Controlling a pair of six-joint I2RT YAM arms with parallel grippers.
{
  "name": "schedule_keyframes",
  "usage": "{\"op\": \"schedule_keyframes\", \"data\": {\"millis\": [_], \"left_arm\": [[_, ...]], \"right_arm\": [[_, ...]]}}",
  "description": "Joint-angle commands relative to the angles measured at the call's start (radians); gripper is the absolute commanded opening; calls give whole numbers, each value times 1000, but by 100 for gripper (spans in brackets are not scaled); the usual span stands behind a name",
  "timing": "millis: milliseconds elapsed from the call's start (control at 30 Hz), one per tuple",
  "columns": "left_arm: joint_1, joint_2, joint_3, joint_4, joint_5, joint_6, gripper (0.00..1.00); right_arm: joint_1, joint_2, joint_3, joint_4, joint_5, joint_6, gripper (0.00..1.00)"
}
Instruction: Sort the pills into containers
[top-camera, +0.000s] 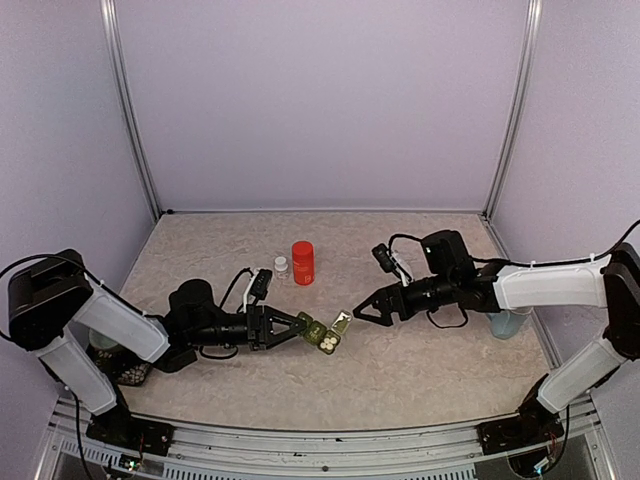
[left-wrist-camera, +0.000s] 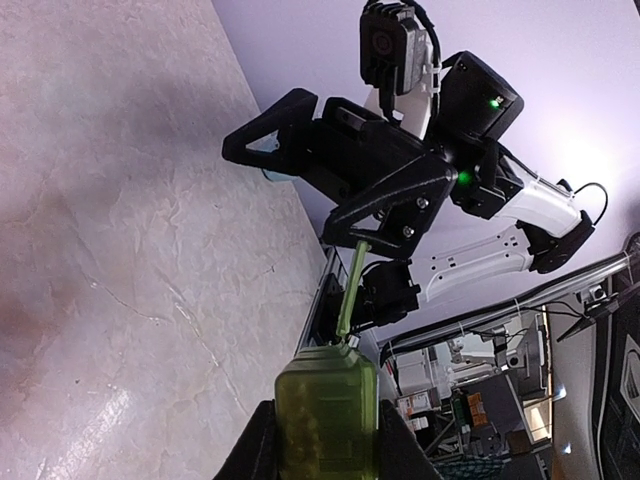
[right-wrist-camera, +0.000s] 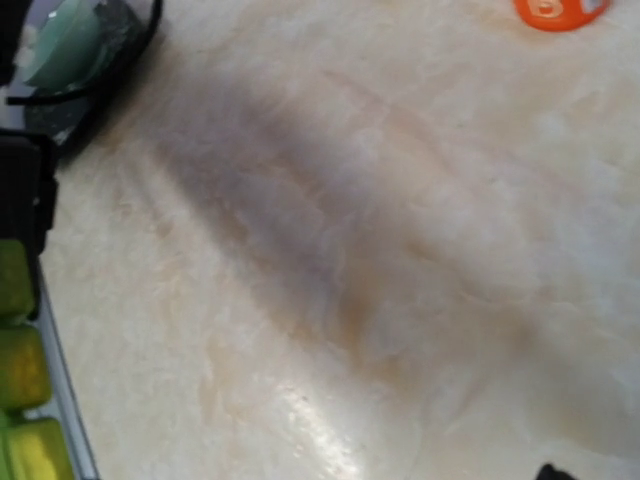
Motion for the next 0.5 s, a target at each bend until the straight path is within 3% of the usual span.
{"op": "schedule_keyframes", "data": {"millis": [0,467], "left_arm": [[-7,-27,28,-1,17,22,19],[5,-27,36,-35,-3,30,19]], "right_arm": [[22,25,21,67,-78,-1,92],[88,19,29,143,-272,24,90]]}}
